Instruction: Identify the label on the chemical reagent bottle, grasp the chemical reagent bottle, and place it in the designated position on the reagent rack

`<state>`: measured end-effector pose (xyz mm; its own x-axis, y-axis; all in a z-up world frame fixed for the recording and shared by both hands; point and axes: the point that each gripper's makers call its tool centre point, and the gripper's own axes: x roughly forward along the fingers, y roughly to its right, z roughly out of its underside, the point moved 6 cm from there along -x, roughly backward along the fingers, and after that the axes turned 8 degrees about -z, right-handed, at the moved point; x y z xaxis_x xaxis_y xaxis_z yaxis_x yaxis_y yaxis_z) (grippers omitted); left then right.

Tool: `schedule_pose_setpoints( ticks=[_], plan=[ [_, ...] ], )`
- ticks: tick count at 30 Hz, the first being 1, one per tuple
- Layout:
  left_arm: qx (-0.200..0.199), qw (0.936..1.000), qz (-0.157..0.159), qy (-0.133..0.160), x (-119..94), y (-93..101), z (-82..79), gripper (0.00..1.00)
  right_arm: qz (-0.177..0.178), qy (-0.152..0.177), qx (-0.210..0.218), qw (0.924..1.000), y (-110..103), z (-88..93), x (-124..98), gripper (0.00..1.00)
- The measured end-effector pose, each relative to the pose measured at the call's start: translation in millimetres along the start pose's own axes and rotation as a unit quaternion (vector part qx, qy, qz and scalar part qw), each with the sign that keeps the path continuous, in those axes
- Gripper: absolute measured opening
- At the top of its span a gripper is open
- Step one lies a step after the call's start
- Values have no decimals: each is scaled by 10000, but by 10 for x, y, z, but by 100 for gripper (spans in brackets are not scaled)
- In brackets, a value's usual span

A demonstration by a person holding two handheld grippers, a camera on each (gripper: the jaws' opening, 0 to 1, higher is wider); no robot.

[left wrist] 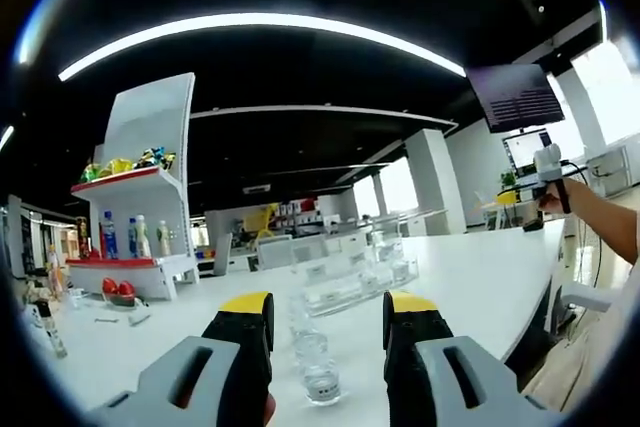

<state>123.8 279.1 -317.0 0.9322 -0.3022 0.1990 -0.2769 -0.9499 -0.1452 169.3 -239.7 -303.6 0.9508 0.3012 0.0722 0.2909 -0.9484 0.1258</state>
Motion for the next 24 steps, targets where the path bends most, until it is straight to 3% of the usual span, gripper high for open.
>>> schedule_pose_setpoints(
  ticks=[11, 15, 24],
  plan=[
    [-3, 10000, -36, -22, -22, -12, 3, 45, 135, 223, 123, 9996, -48, -48, -360, 39],
    [-20, 10000, -31, -9, -25, -4, -13, 45, 121, 322, 412, 9986, -61, -7, -447, 40],
    [57, 9999, 36, -92, -13, 7, -7, 45, 135, 203, 530, 9983, -17, 156, -484, 40]
  ],
)
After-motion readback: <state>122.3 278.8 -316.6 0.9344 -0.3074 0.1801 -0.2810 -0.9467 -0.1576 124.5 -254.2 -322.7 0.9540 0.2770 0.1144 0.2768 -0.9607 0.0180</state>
